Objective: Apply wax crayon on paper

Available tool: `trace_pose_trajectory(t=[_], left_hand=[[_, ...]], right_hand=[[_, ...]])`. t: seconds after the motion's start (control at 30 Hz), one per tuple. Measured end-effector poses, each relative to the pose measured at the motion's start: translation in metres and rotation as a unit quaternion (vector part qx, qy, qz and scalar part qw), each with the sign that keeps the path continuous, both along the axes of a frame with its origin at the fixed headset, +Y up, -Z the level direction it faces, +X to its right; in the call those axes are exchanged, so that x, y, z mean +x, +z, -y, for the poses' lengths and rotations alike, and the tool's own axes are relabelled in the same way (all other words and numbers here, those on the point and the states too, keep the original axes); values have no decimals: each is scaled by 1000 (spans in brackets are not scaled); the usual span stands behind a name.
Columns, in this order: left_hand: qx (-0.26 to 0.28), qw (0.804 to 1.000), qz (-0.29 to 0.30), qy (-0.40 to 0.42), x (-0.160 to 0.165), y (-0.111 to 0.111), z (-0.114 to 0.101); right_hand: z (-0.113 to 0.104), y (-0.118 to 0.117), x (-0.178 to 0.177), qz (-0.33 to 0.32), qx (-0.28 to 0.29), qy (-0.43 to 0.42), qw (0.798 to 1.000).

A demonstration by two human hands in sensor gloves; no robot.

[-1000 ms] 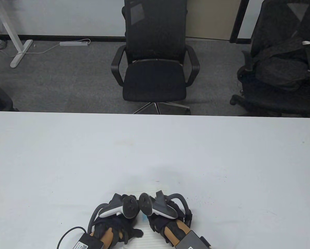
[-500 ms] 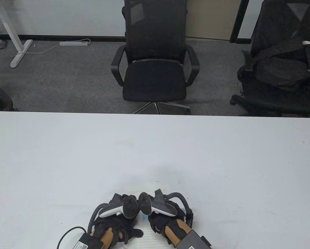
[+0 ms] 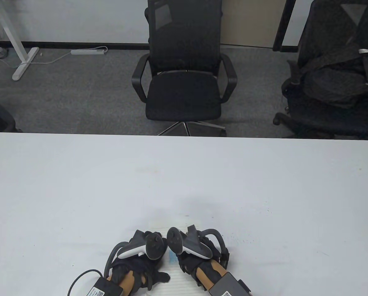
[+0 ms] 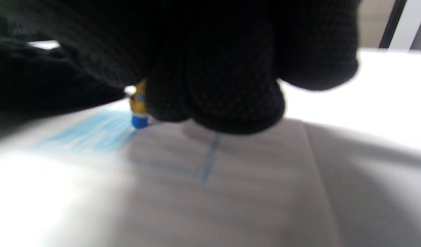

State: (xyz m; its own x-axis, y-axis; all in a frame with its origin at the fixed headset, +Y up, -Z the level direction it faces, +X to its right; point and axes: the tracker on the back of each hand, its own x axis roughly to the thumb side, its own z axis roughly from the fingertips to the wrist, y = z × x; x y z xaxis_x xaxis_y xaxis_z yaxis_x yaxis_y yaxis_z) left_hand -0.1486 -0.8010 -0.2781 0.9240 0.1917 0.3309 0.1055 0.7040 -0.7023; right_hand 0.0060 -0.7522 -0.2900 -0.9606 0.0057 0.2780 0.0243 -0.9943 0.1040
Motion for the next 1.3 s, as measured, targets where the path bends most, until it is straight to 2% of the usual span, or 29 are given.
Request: trace_pose_trajectory(t=[0.07,0.17,0.2,0.37,0.47,0.53,0.57,0.6,0.73,0.77,0.83,0.93,0.97,1.03,1.1,1.13,1.3], left_hand=[[0,1000,0,0,0,0,0],[1,1000,0,-1,0,0,0],[1,1000,0,-1,0,0,0],[0,1000,1,-1,0,0,0],[1,1000,1,-1,0,0,0],[1,1000,0,-1,0,0,0],[1,1000,0,-2,0,0,0],[0,1000,1,-2,0,0,0],[0,1000,1,-2,0,0,0],[0,1000,1,-2,0,0,0],[1,1000,0,-1,0,0,0],[1,1000,0,-2,0,0,0],[0,1000,0,-2,0,0,0],[0,1000,0,-2,0,0,0],[0,1000,1,-2,0,0,0],[0,1000,0,-2,0,0,0],[0,1000,0,-2,0,0,0]], right_hand=[[-1,-1,0,-4,-15,-1,1000],[-3,-2,-1,-38,-102,10,994],[-3,-2,-1,-31,-109,6,993],[1,-4,1,7,3,-20,1000],[1,-4,2,2,-9,-24,1000],[-1,-5,1,-15,-43,-8,999],[-3,-5,1,-21,-88,4,996],[-3,-4,1,-15,-89,1,996],[1,-5,2,16,3,-11,1000],[1,-5,2,17,11,-11,1000],[0,-4,2,13,-1,-12,1000],[-4,-5,2,-7,-80,11,997],[-3,-5,2,-5,-82,6,997],[-2,-6,3,5,-49,-5,999],[1,-5,3,22,12,-17,1000],[2,-5,3,21,22,-18,999],[-2,-4,1,-11,-55,-11,998]])
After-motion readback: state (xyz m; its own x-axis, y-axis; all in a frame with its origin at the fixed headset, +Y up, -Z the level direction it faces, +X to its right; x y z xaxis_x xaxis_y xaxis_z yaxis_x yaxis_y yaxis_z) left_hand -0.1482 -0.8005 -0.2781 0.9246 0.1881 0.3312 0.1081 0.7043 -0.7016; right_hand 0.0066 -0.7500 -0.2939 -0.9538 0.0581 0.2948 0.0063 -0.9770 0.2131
